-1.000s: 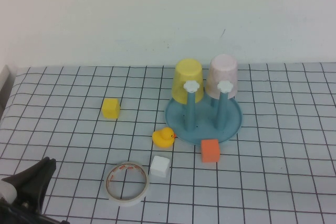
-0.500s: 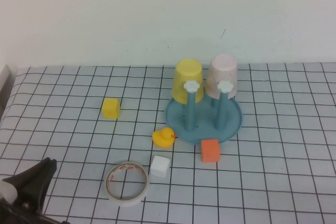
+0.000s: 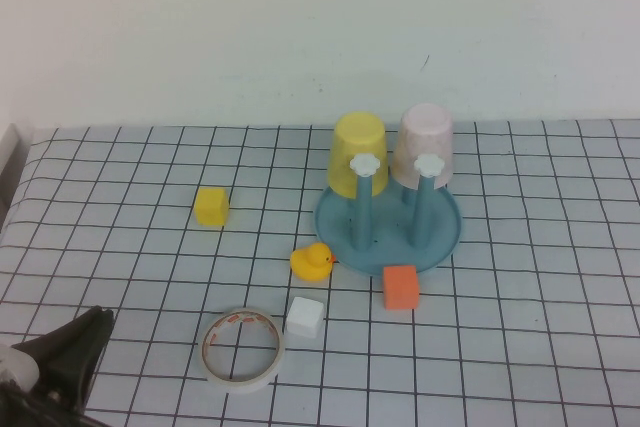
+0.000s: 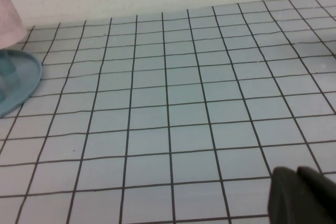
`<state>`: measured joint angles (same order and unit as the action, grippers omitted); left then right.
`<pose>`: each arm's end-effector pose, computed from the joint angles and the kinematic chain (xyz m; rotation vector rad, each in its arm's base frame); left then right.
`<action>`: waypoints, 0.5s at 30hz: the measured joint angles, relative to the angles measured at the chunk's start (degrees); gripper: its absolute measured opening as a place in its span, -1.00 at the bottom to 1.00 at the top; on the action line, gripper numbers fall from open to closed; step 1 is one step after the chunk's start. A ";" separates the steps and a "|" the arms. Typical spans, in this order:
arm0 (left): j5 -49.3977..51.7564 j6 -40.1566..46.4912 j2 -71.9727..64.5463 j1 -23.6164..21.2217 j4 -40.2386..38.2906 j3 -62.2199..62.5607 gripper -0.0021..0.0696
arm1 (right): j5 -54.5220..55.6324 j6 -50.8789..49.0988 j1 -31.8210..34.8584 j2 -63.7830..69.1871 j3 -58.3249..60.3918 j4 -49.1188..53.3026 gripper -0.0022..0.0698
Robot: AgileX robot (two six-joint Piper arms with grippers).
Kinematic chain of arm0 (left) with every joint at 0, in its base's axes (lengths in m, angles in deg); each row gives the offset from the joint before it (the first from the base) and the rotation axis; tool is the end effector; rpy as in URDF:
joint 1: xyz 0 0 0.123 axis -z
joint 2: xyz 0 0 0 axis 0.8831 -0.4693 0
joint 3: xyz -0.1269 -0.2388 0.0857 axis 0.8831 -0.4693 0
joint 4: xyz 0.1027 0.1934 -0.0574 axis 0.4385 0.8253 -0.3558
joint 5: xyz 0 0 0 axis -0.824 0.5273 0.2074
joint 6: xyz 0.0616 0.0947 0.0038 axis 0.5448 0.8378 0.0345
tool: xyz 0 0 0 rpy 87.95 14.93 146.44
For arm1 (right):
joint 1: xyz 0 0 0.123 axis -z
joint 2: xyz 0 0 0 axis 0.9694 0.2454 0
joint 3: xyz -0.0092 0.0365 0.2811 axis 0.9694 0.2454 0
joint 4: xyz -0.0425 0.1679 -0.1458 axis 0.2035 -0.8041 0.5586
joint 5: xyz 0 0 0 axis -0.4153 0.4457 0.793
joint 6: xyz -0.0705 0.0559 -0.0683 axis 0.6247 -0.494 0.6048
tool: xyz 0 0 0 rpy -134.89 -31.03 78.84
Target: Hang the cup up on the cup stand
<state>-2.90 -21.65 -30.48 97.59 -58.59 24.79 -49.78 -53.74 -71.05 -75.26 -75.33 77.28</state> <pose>0.1257 -0.0459 0.2411 0.2678 1.6787 -0.2056 0.0498 -0.0070 0.1712 0.1576 1.8213 -0.0315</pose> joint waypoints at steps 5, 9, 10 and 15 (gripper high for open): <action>1.05 0.00 0.00 0.00 0.00 0.00 -0.95 | -0.10 0.00 0.00 0.00 0.00 0.00 -0.94; 1.27 0.00 0.00 0.00 0.00 0.00 -0.95 | -0.10 0.00 0.00 0.00 0.00 0.00 -0.94; 1.27 0.00 0.00 0.00 0.00 0.00 -0.95 | -0.10 0.00 0.00 0.00 0.00 0.00 -0.94; 1.49 0.12 0.00 0.00 0.00 0.00 -0.95 | -0.10 0.00 0.00 0.00 0.00 0.00 -0.94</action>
<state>-1.41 -21.52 -30.48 97.59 -58.59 24.79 -49.89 -53.74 -71.05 -75.26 -75.33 77.28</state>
